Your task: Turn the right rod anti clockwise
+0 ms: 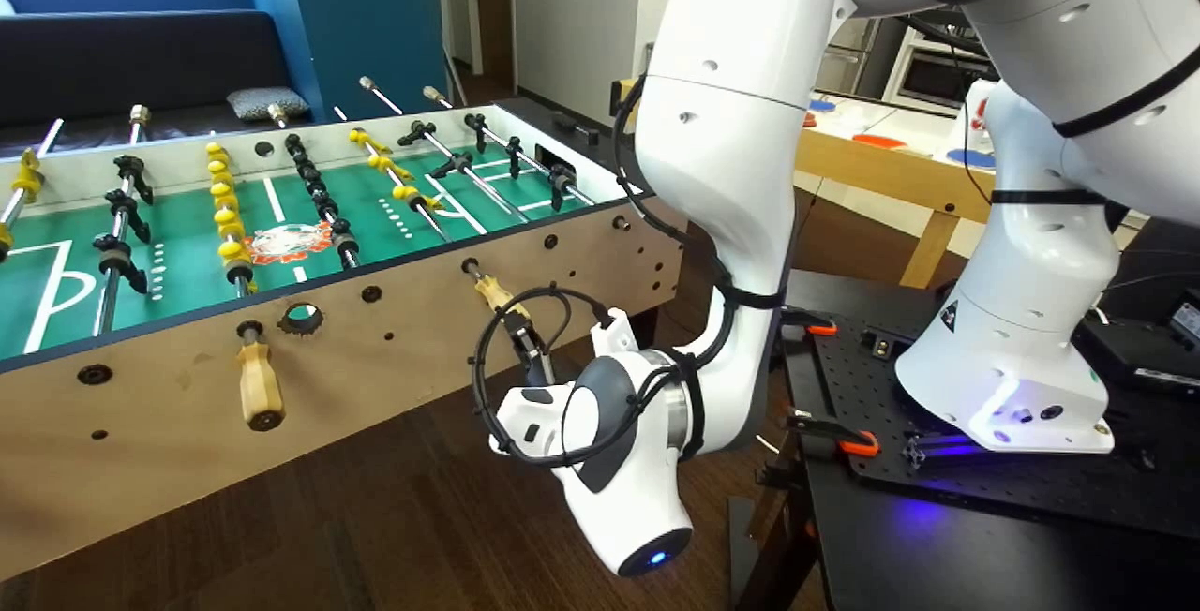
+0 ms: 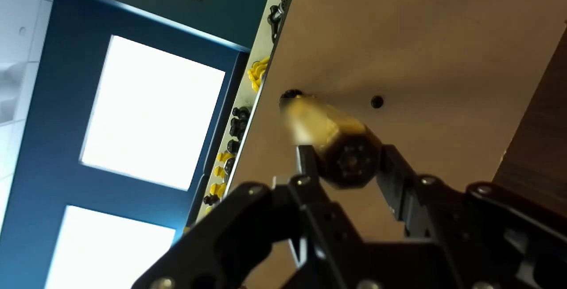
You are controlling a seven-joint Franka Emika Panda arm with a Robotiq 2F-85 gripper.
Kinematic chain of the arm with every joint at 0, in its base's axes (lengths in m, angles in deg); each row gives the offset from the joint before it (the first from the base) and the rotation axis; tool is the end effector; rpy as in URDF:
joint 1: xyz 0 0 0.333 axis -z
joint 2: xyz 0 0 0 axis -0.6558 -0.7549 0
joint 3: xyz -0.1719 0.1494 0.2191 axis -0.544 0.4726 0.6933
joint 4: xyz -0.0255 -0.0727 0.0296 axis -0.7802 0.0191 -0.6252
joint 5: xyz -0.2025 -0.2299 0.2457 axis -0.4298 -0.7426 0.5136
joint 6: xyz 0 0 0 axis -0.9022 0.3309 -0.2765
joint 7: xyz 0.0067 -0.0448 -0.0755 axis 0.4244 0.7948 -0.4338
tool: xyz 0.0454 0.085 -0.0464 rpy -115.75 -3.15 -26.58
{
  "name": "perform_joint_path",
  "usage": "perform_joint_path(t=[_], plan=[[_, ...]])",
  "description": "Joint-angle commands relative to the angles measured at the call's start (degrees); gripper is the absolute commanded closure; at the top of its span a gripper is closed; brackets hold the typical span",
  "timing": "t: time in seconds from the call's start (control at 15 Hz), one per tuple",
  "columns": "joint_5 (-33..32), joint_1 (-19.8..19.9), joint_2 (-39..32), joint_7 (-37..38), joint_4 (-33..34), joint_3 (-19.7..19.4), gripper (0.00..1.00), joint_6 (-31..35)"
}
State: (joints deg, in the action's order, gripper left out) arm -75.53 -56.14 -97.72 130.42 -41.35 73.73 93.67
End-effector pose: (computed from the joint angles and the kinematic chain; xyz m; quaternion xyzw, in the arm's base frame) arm 0.4757 0.1546 0.0171 0.6489 0.3602 0.0880 0.6644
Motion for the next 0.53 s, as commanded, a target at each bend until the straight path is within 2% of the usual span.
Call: perform_joint_path(t=[0.0,0.47], plan=[[-1.47,-1.07,1.58,-10.64,-0.8,-0.94,0.86,-2.54],[-4.2,-0.64,2.29,-31.34,-1.88,-1.22,0.86,-1.28]])
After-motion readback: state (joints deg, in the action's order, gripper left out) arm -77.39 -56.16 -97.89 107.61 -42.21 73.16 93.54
